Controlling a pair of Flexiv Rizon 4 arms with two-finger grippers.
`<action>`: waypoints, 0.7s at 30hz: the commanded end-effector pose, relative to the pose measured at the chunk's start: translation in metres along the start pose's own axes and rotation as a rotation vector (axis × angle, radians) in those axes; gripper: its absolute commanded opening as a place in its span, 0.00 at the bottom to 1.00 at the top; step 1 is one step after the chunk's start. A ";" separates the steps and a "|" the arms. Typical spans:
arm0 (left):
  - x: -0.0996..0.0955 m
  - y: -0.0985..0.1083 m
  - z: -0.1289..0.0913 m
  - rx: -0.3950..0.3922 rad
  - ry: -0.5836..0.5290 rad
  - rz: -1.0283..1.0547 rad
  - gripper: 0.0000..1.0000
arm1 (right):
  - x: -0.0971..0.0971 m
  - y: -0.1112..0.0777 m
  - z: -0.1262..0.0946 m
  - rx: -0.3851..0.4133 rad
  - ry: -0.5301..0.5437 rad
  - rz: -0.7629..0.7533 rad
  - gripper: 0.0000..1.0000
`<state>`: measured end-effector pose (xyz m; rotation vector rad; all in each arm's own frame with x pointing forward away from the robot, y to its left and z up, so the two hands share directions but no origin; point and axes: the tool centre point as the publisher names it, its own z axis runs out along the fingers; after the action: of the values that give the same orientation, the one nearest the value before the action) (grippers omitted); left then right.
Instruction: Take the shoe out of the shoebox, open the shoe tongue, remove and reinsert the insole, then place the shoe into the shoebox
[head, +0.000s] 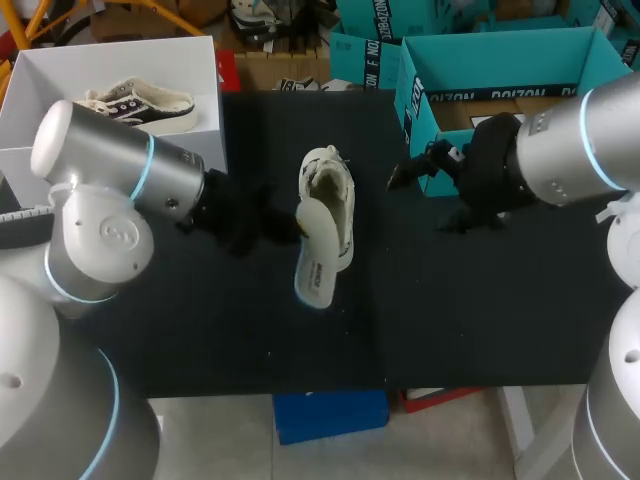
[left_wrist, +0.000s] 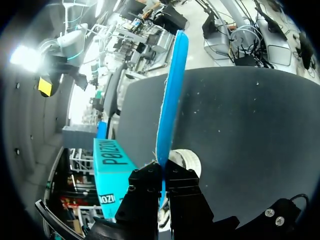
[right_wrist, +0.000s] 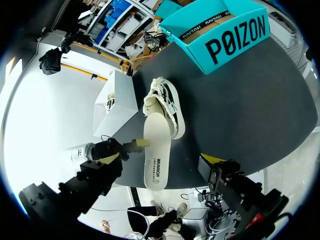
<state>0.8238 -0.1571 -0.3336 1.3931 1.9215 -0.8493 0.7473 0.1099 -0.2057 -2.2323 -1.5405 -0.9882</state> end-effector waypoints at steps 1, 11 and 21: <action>-0.002 0.009 0.014 0.003 0.018 -0.002 0.00 | 0.001 -0.001 0.001 -0.002 -0.003 0.001 1.00; -0.005 0.023 0.027 0.002 0.019 -0.003 0.00 | 0.001 -0.001 0.001 -0.002 -0.003 0.001 1.00; -0.010 0.036 0.037 0.001 0.015 -0.005 0.00 | 0.001 -0.001 0.001 -0.002 -0.003 0.001 1.00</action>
<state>0.8594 -0.1773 -0.3508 1.3945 1.9319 -0.8481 0.7473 0.1099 -0.2056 -2.2325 -1.5406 -0.9882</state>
